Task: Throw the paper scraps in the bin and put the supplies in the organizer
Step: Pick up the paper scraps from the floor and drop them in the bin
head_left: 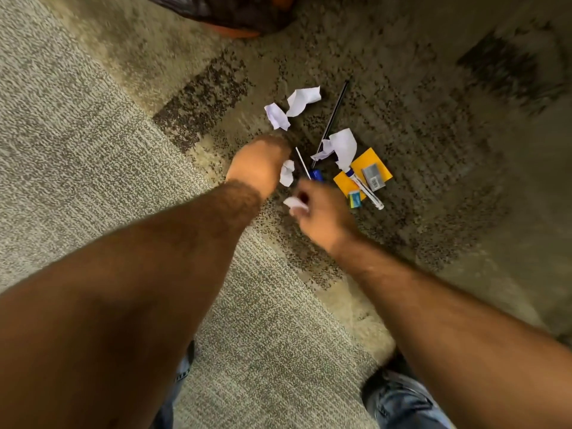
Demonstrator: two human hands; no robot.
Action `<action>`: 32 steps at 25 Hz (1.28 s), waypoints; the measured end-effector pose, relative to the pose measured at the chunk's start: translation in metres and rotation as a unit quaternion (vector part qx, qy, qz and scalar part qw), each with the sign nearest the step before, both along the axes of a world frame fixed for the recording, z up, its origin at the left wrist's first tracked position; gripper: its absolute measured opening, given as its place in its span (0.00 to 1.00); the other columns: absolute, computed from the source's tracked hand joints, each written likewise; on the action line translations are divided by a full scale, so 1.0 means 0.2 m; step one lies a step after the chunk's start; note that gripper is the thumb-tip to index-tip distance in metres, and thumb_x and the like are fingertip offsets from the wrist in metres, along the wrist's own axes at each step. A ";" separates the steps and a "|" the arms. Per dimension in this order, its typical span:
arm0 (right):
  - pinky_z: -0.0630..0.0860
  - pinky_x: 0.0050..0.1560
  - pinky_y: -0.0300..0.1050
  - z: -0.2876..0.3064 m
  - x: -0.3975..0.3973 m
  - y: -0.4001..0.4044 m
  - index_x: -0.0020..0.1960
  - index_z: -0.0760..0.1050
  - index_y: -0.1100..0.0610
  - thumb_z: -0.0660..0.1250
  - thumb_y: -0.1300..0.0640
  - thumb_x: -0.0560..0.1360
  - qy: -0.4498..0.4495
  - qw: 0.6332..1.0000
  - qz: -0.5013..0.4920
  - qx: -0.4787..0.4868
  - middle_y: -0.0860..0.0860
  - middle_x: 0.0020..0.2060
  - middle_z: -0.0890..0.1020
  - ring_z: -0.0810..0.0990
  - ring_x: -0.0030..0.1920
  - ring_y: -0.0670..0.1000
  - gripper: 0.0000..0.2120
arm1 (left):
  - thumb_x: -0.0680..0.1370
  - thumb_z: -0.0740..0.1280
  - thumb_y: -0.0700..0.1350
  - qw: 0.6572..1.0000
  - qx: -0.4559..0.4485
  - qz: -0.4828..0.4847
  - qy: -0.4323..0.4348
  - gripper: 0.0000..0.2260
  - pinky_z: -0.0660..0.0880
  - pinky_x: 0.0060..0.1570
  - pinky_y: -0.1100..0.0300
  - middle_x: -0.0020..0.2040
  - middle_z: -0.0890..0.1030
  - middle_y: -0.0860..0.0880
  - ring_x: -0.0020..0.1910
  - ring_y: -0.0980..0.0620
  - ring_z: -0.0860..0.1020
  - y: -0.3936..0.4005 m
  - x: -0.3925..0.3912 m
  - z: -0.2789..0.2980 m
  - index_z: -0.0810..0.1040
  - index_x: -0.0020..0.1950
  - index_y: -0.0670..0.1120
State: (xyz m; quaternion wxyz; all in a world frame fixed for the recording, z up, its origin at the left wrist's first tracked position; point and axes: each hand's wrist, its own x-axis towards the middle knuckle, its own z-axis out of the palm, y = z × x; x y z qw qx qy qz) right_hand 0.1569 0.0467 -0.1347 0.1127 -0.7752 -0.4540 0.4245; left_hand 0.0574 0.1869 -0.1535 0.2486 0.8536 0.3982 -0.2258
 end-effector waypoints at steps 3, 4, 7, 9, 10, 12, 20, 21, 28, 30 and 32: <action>0.78 0.42 0.47 0.05 0.20 0.10 0.59 0.76 0.55 0.73 0.67 0.73 0.012 0.996 -0.062 0.063 0.51 0.45 0.82 0.82 0.45 0.53 0.17 | 0.78 0.64 0.32 0.999 -0.001 0.015 -0.049 0.10 0.79 0.48 0.47 0.54 0.82 0.38 0.51 0.36 0.82 0.02 -0.05 -0.01 0.77 0.59 0.38; 0.77 0.45 0.46 0.05 0.28 0.13 0.63 0.75 0.54 0.72 0.69 0.72 -0.003 0.995 -0.072 0.063 0.51 0.48 0.81 0.82 0.48 0.53 0.22 | 0.77 0.65 0.33 0.996 0.007 0.028 -0.079 0.11 0.77 0.44 0.49 0.51 0.82 0.37 0.48 0.36 0.82 0.01 -0.07 -0.01 0.77 0.58 0.38; 0.78 0.59 0.49 0.04 0.46 0.25 0.71 0.74 0.55 0.72 0.72 0.69 -0.067 0.996 -0.032 0.048 0.55 0.60 0.77 0.79 0.57 0.56 0.32 | 0.72 0.67 0.29 0.990 0.006 0.034 -0.137 0.22 0.81 0.47 0.44 0.59 0.80 0.36 0.52 0.34 0.82 -0.02 -0.12 0.00 0.77 0.66 0.38; 0.76 0.67 0.53 0.04 0.51 0.31 0.76 0.71 0.56 0.72 0.72 0.68 -0.081 0.995 0.041 0.033 0.60 0.68 0.72 0.77 0.65 0.60 0.37 | 0.71 0.67 0.26 0.990 0.008 0.039 -0.138 0.29 0.80 0.55 0.41 0.69 0.76 0.39 0.59 0.35 0.78 -0.03 -0.13 -0.02 0.77 0.72 0.42; 0.74 0.69 0.53 0.04 0.53 0.32 0.78 0.69 0.57 0.71 0.72 0.68 -0.081 0.993 0.081 0.025 0.60 0.71 0.70 0.76 0.67 0.61 0.39 | 0.72 0.67 0.27 0.991 0.015 0.038 -0.131 0.29 0.80 0.57 0.40 0.71 0.76 0.41 0.62 0.35 0.76 -0.04 -0.14 -0.03 0.77 0.73 0.43; 0.74 0.69 0.53 0.03 0.52 0.35 0.80 0.66 0.57 0.70 0.71 0.70 -0.079 0.986 0.144 -0.002 0.60 0.74 0.68 0.75 0.69 0.62 0.40 | 0.74 0.69 0.31 0.994 0.040 0.016 -0.101 0.27 0.79 0.58 0.39 0.70 0.77 0.43 0.66 0.37 0.74 -0.05 -0.14 -0.04 0.78 0.72 0.46; 0.79 0.49 0.56 -0.03 0.47 0.35 0.60 0.77 0.58 0.68 0.73 0.69 -0.112 0.973 0.198 -0.022 0.59 0.59 0.75 0.79 0.52 0.63 0.22 | 0.74 0.68 0.31 0.994 0.063 0.021 -0.091 0.16 0.80 0.54 0.42 0.57 0.83 0.43 0.58 0.39 0.78 -0.06 -0.15 -0.01 0.83 0.59 0.43; 0.78 0.48 0.55 -0.05 0.47 0.35 0.57 0.78 0.59 0.68 0.73 0.70 -0.112 0.972 0.208 -0.021 0.60 0.57 0.75 0.79 0.52 0.63 0.19 | 0.74 0.70 0.32 0.993 0.067 0.022 -0.096 0.15 0.80 0.55 0.41 0.58 0.82 0.43 0.60 0.39 0.78 -0.05 -0.16 0.00 0.84 0.58 0.43; 0.73 0.42 0.51 -0.12 0.46 0.31 0.49 0.80 0.62 0.71 0.66 0.73 -0.147 0.966 0.212 0.003 0.61 0.52 0.77 0.80 0.47 0.63 0.05 | 0.70 0.72 0.31 0.987 0.084 0.045 -0.130 0.11 0.66 0.74 0.31 0.81 0.65 0.41 0.81 0.35 0.60 0.04 -0.05 0.05 0.85 0.48 0.44; 0.71 0.42 0.49 -0.13 0.47 0.31 0.48 0.82 0.63 0.72 0.66 0.73 -0.138 0.970 0.202 0.005 0.61 0.51 0.77 0.79 0.47 0.63 0.04 | 0.70 0.73 0.28 0.993 0.067 0.051 -0.077 0.18 0.71 0.73 0.37 0.80 0.68 0.43 0.79 0.35 0.64 0.09 0.01 0.03 0.85 0.54 0.44; 0.66 0.41 0.47 -0.13 0.49 0.31 0.48 0.83 0.65 0.74 0.67 0.72 -0.129 0.972 0.195 0.004 0.62 0.51 0.78 0.79 0.48 0.63 0.05 | 0.71 0.72 0.27 0.993 0.081 0.061 -0.059 0.18 0.77 0.66 0.44 0.70 0.76 0.42 0.71 0.38 0.72 0.13 0.06 0.01 0.85 0.58 0.41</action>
